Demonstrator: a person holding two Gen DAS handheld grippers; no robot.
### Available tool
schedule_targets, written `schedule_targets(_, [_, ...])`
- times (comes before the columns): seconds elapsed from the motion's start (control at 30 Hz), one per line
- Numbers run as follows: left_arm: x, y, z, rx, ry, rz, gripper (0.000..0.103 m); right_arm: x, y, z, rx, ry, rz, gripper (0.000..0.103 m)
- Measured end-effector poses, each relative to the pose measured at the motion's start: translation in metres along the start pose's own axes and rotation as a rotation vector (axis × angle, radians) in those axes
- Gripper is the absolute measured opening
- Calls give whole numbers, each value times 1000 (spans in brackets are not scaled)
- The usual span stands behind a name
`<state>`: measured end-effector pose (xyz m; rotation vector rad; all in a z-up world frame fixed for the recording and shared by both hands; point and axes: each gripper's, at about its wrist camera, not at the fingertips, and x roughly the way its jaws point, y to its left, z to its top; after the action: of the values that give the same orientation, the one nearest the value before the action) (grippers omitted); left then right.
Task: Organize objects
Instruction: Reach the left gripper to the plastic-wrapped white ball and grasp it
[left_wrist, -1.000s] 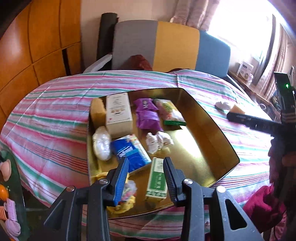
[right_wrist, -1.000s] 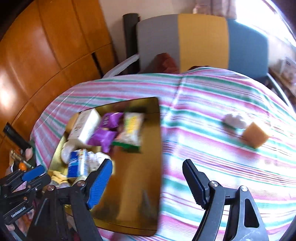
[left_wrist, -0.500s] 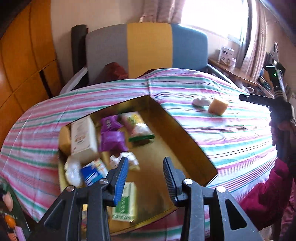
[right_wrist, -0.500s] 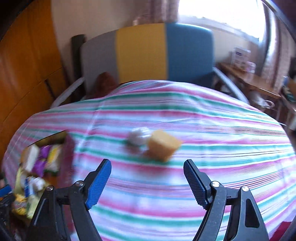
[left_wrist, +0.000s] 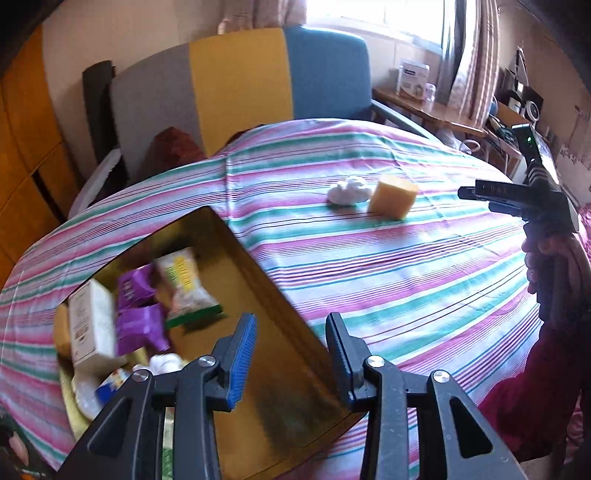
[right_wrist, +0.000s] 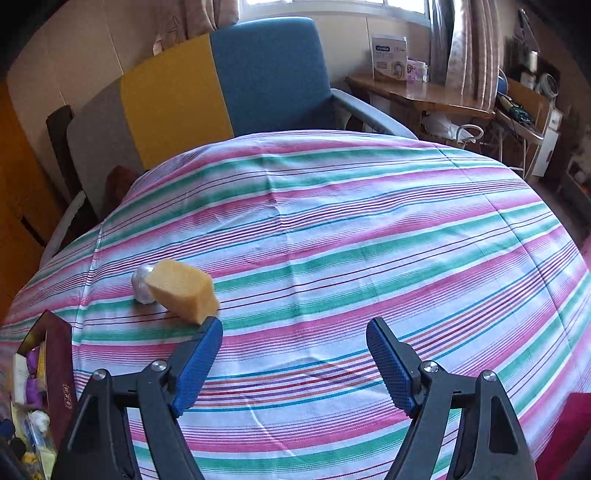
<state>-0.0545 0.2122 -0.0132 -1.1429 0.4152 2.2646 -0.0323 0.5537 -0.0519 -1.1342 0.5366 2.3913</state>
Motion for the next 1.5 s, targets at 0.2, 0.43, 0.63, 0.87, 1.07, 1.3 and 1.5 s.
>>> schedule_targets(0.2, [20, -21, 17, 25, 28, -37, 39, -3, -10, 2, 63, -1, 23, 81])
schedule_targets(0.43, [51, -31, 43, -46, 95, -135, 39, -7, -13, 3, 90, -9, 38, 83])
schedule_targets(0.63, [91, -31, 79, -167, 151, -215, 39, -7, -15, 2, 116, -1, 55, 83])
schedule_targets(0.87, [147, -28, 117, -305, 203, -307, 57, -5, -15, 1, 123, 13, 80, 83])
schedule_targets(1.07, [197, -10, 139, -588, 280, -412, 58, -4, -12, 0, 114, 27, 96, 84])
schedule_targets(1.3, [242, -18, 155, -694, 356, -376, 62, -2, -11, -1, 109, 38, 112, 84])
schedule_targets(1.5, [224, -45, 154, -447, 304, -298, 39, -1, -10, -1, 106, 43, 116, 84])
